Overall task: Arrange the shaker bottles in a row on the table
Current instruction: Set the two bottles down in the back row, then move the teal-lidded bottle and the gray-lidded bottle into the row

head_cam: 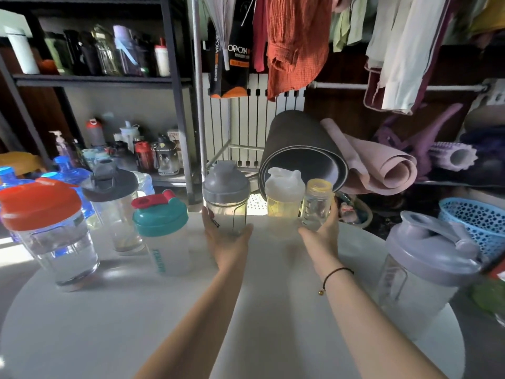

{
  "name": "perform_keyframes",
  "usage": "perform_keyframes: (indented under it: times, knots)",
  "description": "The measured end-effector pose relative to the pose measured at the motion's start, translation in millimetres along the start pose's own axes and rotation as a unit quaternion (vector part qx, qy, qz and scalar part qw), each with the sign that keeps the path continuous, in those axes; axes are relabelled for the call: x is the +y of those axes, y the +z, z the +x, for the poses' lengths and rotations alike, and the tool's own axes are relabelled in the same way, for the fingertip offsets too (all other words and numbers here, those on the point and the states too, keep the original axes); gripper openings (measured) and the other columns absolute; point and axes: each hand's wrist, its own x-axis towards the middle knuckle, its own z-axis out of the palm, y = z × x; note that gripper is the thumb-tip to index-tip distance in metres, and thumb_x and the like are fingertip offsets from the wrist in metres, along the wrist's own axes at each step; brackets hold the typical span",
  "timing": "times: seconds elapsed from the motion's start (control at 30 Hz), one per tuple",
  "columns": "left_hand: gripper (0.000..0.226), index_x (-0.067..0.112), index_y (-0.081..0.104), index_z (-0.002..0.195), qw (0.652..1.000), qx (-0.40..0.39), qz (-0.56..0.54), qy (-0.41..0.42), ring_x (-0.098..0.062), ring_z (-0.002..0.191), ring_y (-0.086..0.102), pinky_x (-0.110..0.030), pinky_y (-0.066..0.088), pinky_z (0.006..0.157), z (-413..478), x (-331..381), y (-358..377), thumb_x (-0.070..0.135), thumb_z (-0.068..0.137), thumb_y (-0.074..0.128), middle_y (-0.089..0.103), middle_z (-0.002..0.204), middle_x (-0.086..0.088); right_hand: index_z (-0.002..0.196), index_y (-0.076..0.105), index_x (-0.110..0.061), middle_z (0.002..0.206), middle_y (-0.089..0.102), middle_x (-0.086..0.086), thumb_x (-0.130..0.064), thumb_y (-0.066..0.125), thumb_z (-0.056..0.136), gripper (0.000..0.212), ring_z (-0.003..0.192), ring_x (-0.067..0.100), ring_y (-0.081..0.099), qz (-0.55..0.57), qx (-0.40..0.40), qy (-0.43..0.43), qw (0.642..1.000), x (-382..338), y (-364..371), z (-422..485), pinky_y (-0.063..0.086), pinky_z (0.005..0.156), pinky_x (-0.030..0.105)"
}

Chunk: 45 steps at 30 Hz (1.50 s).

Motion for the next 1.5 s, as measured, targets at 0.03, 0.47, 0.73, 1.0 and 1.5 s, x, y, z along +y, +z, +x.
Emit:
perform_keyframes:
  times: [0.03, 0.47, 0.73, 1.0, 1.5]
  knots:
    - [0.107, 0.041, 0.018, 0.149, 1.000, 0.000, 0.013, 0.001, -0.017, 0.134, 0.044, -0.039, 0.040, 0.107, 5, 0, 2, 0.026, 0.065, 0.082, 0.042, 0.148, 0.006, 0.148, 0.010, -0.033, 0.155, 0.020, -0.001, -0.012, 0.071, 0.075, 0.097, 0.134, 0.019, 0.034, -0.009, -0.005, -0.002, 1.000, 0, 0, 0, 0.040, 0.083, 0.013]
    - [0.105, 0.025, 0.019, 0.152, 0.994, -0.086, 0.049, 0.041, -0.022, 0.132, 0.043, -0.029, 0.035, 0.103, 47, -9, 35, 0.027, 0.068, 0.083, 0.035, 0.146, -0.009, 0.146, 0.008, -0.040, 0.158, 0.001, 0.006, -0.008, 0.064, 0.078, 0.093, 0.129, 0.025, 0.040, -0.072, 0.015, -0.007, 0.997, -3, 6, -10, 0.038, 0.066, 0.023]
    - [0.107, 0.031, 0.017, 0.152, 0.993, -0.088, 0.050, 0.052, -0.020, 0.128, 0.043, -0.026, 0.035, 0.100, 45, -9, 38, 0.027, 0.068, 0.083, 0.035, 0.143, -0.010, 0.147, 0.009, -0.039, 0.159, -0.013, 0.007, -0.007, 0.061, 0.082, 0.089, 0.136, 0.026, 0.029, -0.077, 0.011, 0.010, 0.997, -11, 7, -15, 0.034, 0.079, 0.024]
    - [0.119, 0.032, -0.001, 0.155, 0.990, -0.115, 0.075, 0.022, -0.022, 0.143, 0.030, -0.029, 0.029, 0.107, 23, -3, 31, 0.034, 0.070, 0.082, 0.025, 0.155, -0.007, 0.148, 0.010, -0.033, 0.159, -0.011, 0.006, -0.002, 0.059, 0.078, 0.091, 0.131, 0.029, 0.038, -0.105, 0.009, -0.006, 0.994, -20, 10, -27, 0.037, 0.071, 0.025]
    - [0.080, 0.016, 0.043, 0.130, 0.951, 0.208, 0.020, -0.227, -0.030, 0.119, 0.044, -0.049, 0.039, 0.105, -60, 44, -105, 0.021, 0.063, 0.087, 0.044, 0.131, -0.011, 0.146, 0.020, -0.030, 0.152, 0.026, -0.009, -0.009, 0.066, 0.079, 0.084, 0.134, 0.000, 0.024, -0.103, -0.122, -0.035, 0.987, -115, 19, -79, 0.019, 0.095, -0.001]
